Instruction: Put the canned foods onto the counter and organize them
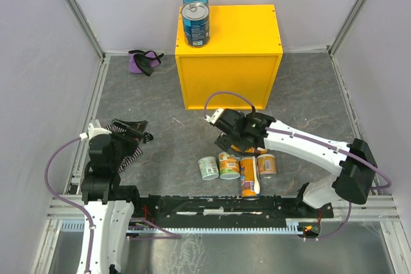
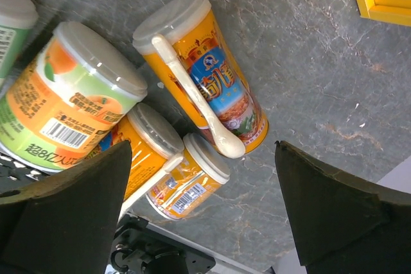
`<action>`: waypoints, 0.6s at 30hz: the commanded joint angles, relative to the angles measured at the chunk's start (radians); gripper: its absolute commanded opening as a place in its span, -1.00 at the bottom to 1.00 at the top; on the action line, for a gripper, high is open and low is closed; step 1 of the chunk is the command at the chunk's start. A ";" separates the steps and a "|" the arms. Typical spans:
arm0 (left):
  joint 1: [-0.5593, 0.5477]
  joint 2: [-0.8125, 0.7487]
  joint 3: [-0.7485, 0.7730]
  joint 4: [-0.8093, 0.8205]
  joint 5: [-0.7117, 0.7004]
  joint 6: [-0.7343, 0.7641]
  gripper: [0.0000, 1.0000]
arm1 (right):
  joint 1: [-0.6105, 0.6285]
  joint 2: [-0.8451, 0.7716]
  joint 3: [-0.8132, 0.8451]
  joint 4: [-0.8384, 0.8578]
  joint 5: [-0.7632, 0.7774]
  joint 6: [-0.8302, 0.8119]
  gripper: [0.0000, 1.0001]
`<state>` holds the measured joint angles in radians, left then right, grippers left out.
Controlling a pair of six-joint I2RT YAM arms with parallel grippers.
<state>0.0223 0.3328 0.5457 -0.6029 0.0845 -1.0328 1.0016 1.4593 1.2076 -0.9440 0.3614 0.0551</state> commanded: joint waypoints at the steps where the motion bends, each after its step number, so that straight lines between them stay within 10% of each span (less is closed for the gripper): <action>1: 0.005 0.011 0.028 0.070 0.030 -0.025 0.89 | -0.037 -0.002 -0.010 0.031 -0.020 -0.038 0.99; 18: 0.005 0.023 0.022 0.106 0.068 -0.047 0.89 | -0.120 0.118 -0.016 0.078 -0.091 -0.127 0.99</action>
<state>0.0223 0.3435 0.5457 -0.5549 0.1310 -1.0580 0.9012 1.5631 1.1831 -0.8970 0.2871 -0.0307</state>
